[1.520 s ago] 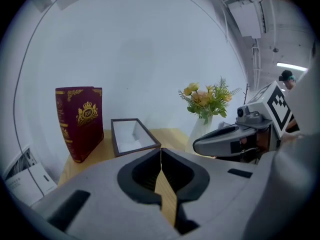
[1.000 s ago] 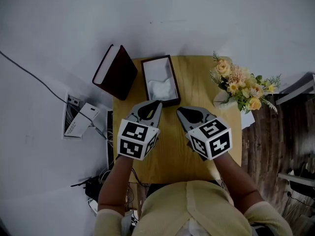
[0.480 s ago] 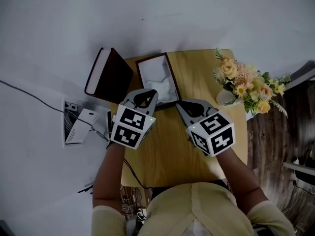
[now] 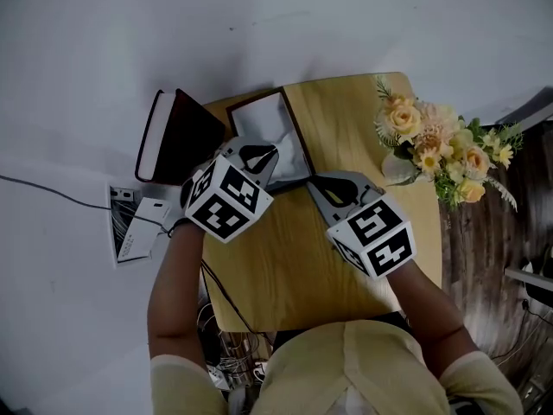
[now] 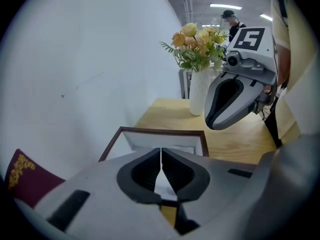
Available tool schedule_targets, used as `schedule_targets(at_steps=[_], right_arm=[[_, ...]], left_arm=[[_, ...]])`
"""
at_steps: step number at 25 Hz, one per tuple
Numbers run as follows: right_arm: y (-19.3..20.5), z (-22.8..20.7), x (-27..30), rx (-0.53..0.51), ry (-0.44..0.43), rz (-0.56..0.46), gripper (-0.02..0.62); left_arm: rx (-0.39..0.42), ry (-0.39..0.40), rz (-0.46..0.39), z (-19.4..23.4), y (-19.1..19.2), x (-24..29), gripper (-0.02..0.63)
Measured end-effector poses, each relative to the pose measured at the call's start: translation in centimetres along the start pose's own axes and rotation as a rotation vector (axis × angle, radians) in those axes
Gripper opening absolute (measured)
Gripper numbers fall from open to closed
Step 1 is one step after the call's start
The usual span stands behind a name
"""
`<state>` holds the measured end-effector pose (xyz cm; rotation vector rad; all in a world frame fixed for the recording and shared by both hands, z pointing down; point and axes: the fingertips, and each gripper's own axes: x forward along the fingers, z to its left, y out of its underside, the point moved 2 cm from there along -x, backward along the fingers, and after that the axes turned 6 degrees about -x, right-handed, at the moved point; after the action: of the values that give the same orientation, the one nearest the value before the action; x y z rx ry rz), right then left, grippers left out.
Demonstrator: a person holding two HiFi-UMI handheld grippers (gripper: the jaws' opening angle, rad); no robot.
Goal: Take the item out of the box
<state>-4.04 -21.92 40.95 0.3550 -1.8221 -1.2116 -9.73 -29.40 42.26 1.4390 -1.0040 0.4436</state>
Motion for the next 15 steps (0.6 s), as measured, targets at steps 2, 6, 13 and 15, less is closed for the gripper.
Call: schedule_targets(at_steps=[2, 6, 13, 15], right_arm=[[0.3, -0.1, 0.0, 0.002, -0.005, 0.009, 0.031], [0.7, -0.3, 0.0, 0.016, -0.009, 0.017, 0.031], [1.8, -0.4, 0.2, 0.026, -0.007, 0.032, 0.031], [1.9, -0.5, 0.3, 0.03, -0.003, 0.032, 0.031]], left_arm=[[0.024, 0.047, 0.022, -0.2, -0.1, 0.5, 0.023], [0.094, 0.122, 0.095, -0.9, 0.6, 1.4, 0.023], [0.192, 0.22, 0.184, -1.4, 1.4, 2.2, 0.025], [0.219, 0.241, 0.206, -1.3, 1.3, 2.3, 0.025]])
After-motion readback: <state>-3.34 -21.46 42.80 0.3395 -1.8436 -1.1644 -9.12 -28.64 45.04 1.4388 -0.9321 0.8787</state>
